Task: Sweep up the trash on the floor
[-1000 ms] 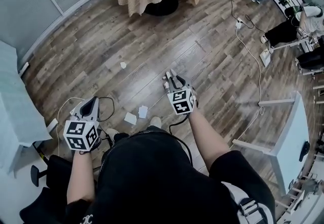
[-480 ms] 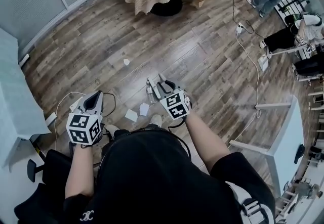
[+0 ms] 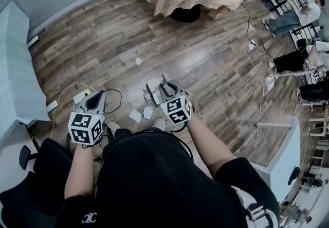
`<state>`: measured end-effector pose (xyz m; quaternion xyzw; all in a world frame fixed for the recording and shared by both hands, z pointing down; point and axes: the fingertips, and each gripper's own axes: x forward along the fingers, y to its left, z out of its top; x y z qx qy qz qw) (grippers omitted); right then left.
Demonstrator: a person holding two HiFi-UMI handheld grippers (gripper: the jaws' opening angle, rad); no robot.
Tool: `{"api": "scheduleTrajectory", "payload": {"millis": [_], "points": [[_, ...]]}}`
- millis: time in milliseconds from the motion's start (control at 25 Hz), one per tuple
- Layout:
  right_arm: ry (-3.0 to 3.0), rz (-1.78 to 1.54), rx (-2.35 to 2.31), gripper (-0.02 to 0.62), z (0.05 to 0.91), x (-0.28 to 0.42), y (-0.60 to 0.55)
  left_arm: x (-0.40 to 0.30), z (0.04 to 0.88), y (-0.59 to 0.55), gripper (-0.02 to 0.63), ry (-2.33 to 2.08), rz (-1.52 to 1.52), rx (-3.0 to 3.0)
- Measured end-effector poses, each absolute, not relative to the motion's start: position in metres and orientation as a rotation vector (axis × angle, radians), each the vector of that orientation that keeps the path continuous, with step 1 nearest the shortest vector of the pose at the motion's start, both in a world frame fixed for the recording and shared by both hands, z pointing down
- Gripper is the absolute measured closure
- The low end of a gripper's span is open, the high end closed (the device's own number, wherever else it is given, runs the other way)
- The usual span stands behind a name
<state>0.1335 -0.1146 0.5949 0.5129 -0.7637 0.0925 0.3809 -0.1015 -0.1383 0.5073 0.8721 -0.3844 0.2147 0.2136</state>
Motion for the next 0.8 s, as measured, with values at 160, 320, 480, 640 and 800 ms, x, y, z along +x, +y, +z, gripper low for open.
{"api": "scheduleTrajectory", "payload": {"millis": [160,320,480,640,800], "points": [[-1.986,0.161,1.302,0.494,0.58,0.123,-0.148,-0.133,0.506,-0.138,0.612,-1.156,0.56,2.375],[-2.046,0.052,1.208,0.494,0.568,0.098,-0.185,-0.16,0.507,-0.13,0.612,-1.243,0.537,2.31],[-2.084,-0.077,1.034,0.492,0.567,0.075,-0.216,-0.183,0.509,-0.121,0.612,-1.32,0.533,2.245],[-2.085,-0.125,0.998,0.492,0.575,0.074,-0.255,-0.199,0.509,-0.114,0.612,-1.396,0.548,2.185],[-2.038,-0.113,1.101,0.491,0.597,0.09,-0.3,-0.203,0.507,-0.103,0.612,-1.471,0.572,2.136]]}}
